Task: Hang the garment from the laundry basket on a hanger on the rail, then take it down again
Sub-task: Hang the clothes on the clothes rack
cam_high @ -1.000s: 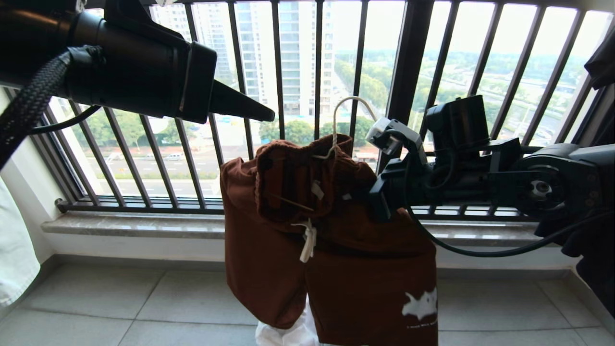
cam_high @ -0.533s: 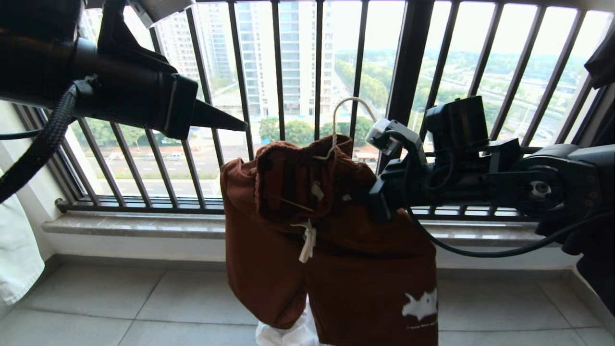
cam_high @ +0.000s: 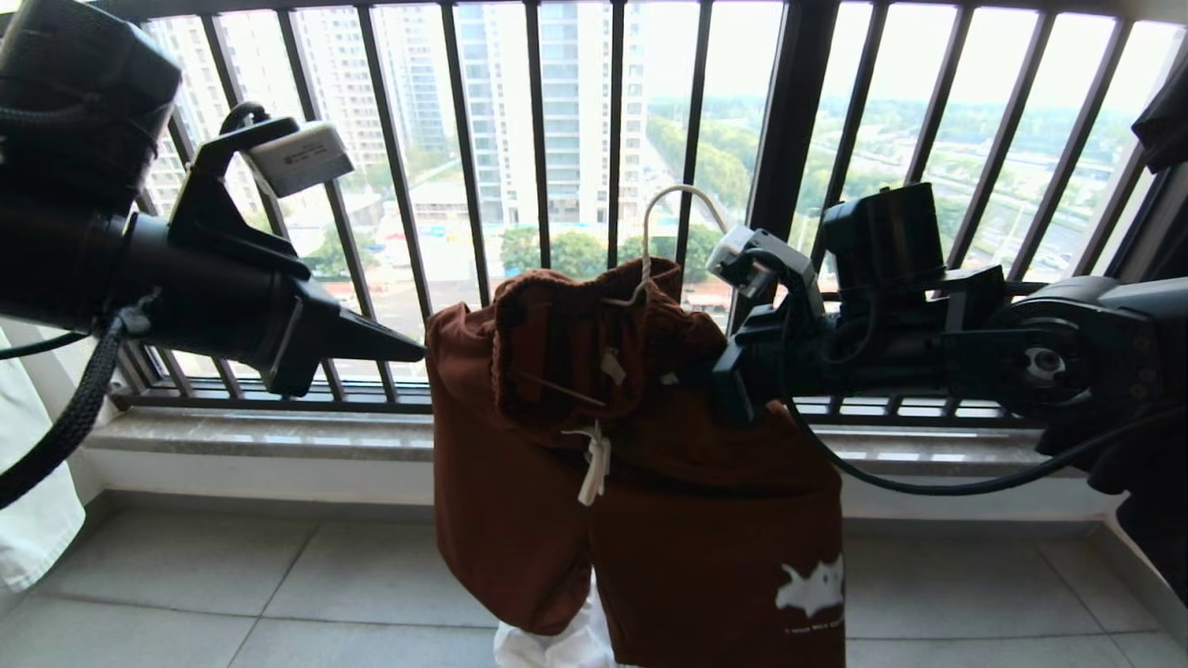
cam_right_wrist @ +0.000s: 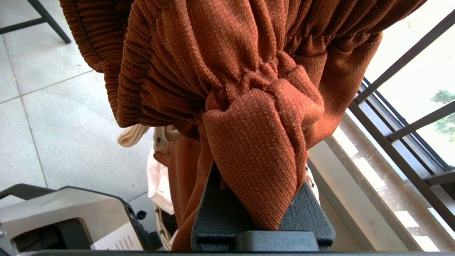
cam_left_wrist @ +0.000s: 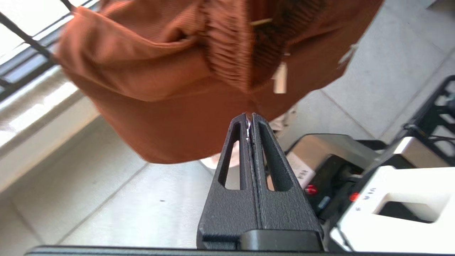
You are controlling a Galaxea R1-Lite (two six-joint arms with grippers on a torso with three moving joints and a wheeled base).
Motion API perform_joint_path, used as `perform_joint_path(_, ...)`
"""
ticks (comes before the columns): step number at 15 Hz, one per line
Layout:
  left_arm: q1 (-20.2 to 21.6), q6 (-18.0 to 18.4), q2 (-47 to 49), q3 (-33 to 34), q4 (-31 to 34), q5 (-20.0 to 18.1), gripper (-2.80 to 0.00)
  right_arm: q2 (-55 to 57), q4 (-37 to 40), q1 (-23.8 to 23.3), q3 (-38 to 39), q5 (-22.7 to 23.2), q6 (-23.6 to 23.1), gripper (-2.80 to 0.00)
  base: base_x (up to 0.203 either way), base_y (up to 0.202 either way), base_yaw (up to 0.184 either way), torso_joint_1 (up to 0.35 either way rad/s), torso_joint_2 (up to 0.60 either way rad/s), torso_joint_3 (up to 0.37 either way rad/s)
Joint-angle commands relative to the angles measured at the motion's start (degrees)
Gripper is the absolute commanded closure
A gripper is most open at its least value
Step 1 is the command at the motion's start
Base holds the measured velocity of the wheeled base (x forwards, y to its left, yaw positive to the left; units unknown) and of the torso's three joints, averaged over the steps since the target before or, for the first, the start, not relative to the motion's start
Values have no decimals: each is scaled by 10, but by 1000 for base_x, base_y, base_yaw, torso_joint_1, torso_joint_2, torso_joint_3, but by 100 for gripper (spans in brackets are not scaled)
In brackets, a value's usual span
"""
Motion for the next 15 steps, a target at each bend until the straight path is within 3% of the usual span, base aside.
perform_joint_path(1, -47, -80, -37, 25, 0, 1, 0, 1, 0, 0, -3, 1, -1, 0, 0, 0, 0, 0, 0, 0)
perform_joint_path(2, -57, -100, -45, 35, -1, 7, 0, 2, 0, 0, -3, 1, -1, 0, 0, 0, 0, 0, 0, 0)
perform_joint_path(3, -57, -105, -43, 36, -1, 9, -212, 3, 0, 0, -3, 1, -1, 0, 0, 0, 0, 0, 0, 0)
perform_joint_path(4, -57, -105, -42, 38, -2, 9, -280, 3, 0, 0, -3, 1, -1, 0, 0, 0, 0, 0, 0, 0)
perform_joint_path(7, -57, -104, -27, 44, -52, 17, -280, 3, 0, 0, -3, 1, -1, 0, 0, 0, 0, 0, 0, 0)
perform_joint_path(12, -70, -106, 27, 49, -124, 111, -280, 2, 0, 0, -3, 1, -1, 0, 0, 0, 0, 0, 0, 0)
perform_joint_path(15, -79, -117, 37, 76, -177, 123, -280, 1, 0, 0, -3, 1, -1, 0, 0, 0, 0, 0, 0, 0)
